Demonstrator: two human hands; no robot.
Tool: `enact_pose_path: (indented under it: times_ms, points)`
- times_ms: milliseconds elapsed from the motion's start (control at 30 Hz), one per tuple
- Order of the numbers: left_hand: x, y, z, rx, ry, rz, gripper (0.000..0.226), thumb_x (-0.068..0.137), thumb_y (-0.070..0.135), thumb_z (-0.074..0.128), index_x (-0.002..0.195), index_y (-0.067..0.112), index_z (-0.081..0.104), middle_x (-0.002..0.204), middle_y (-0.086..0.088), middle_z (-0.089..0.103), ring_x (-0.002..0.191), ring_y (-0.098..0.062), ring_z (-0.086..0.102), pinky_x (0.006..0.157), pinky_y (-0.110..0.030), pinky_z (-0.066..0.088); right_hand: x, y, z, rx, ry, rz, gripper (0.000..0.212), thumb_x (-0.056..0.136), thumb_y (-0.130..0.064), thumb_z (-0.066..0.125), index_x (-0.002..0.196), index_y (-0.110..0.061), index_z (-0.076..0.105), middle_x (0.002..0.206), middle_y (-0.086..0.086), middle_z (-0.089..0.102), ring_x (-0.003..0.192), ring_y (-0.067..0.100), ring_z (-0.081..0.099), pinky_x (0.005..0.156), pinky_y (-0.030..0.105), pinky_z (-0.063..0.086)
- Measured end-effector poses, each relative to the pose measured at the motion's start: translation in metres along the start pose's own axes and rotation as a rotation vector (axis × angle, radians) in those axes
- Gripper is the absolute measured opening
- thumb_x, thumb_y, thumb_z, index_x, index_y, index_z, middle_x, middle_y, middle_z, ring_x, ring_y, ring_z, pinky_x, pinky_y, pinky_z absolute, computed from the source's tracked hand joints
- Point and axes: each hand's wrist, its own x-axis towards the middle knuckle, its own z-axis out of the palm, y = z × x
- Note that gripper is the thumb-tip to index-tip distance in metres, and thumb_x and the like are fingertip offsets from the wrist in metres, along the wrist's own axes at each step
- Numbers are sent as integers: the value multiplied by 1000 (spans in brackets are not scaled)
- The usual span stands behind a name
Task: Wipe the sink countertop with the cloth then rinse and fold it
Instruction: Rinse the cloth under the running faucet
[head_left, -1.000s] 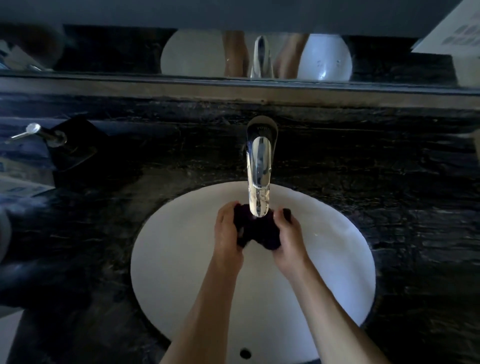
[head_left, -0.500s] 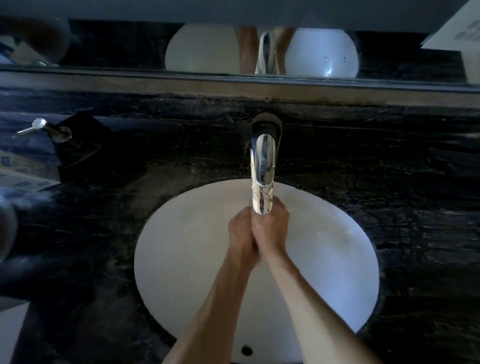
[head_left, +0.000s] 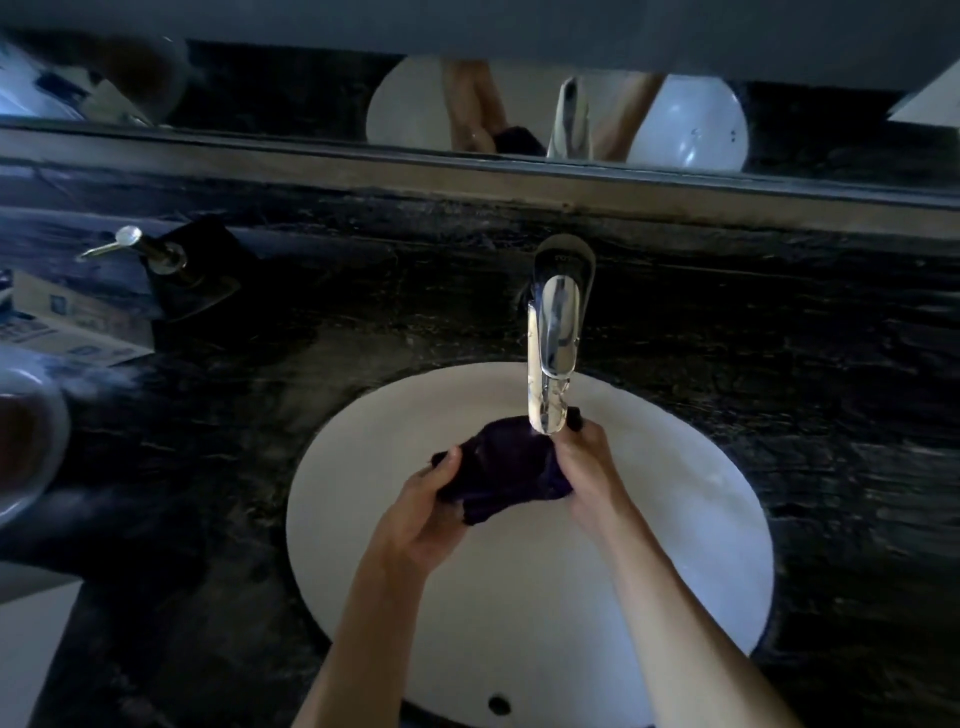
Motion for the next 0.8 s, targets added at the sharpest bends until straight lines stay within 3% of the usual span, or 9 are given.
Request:
enact_pose_path:
  times_ms: [100, 233, 300, 400, 433, 567, 667, 733, 800]
  points:
    - [2, 8, -14, -27, 172, 94, 6, 87, 8, 65, 93, 9, 65, 102, -16, 70, 93, -35, 66, 71, -42, 58, -5, 2, -13, 126, -132, 24, 5, 93, -10, 70, 97, -8, 73, 91, 15, 79, 87, 32, 75, 75, 42, 61]
    - [2, 19, -17, 74, 164, 144, 47, 81, 32, 82, 98, 0, 53, 69, -15, 61, 56, -27, 54, 54, -36, 48, -8, 8, -30, 232, -177, 15, 17, 92, 4, 62, 102, -7, 71, 97, 15, 78, 91, 31, 73, 83, 44, 58]
    - [2, 21, -8, 151, 139, 81, 46, 89, 37, 73, 99, -7, 59, 71, -15, 66, 58, -26, 59, 58, -35, 51, -10, 9, -33, 272, -171, 8, 16, 93, 2, 60, 101, -7, 71, 98, 15, 77, 90, 29, 74, 80, 41, 58]
    - [7, 17, 7, 203, 142, -100, 40, 96, 28, 60, 120, -4, 67, 112, -20, 75, 103, -31, 71, 95, -43, 53, -14, 8, -40, 292, -134, -16, 12, 96, -3, 59, 102, -5, 69, 97, 15, 77, 88, 29, 74, 75, 39, 60]
    - [9, 15, 13, 217, 143, -115, 42, 91, 24, 64, 121, -5, 67, 116, -20, 74, 107, -31, 70, 97, -44, 52, -14, 9, -44, 302, -113, -28, 12, 97, -4, 59, 105, -3, 68, 97, 16, 76, 88, 29, 73, 74, 39, 60]
    - [16, 7, 33, 259, 127, -9, 31, 92, 10, 63, 120, -5, 65, 111, -20, 75, 99, -30, 74, 83, -39, 61, -20, 11, -59, 366, -6, -74, 23, 99, -10, 60, 118, 2, 61, 110, 22, 73, 99, 36, 72, 81, 48, 60]
    - [24, -3, 49, 361, 139, 82, 15, 101, 11, 56, 108, 6, 69, 98, -14, 77, 88, -31, 73, 74, -44, 58, -26, 13, -68, 371, 123, -83, 15, 102, -12, 57, 115, -7, 64, 108, 13, 76, 99, 31, 74, 73, 39, 61]
    - [29, -9, 60, 386, 183, 112, 17, 103, 10, 52, 103, 11, 69, 86, -7, 77, 75, -25, 72, 57, -36, 55, -30, 16, -73, 405, 186, -76, 17, 103, -14, 57, 119, -12, 64, 112, 10, 75, 100, 27, 75, 73, 38, 61]
    - [31, -13, 74, 385, 188, 116, 18, 103, 8, 51, 102, 14, 68, 83, -5, 75, 71, -26, 70, 54, -34, 53, -35, 18, -80, 430, 234, -86, 19, 102, -15, 58, 121, -18, 64, 113, 6, 76, 100, 22, 75, 76, 37, 62]
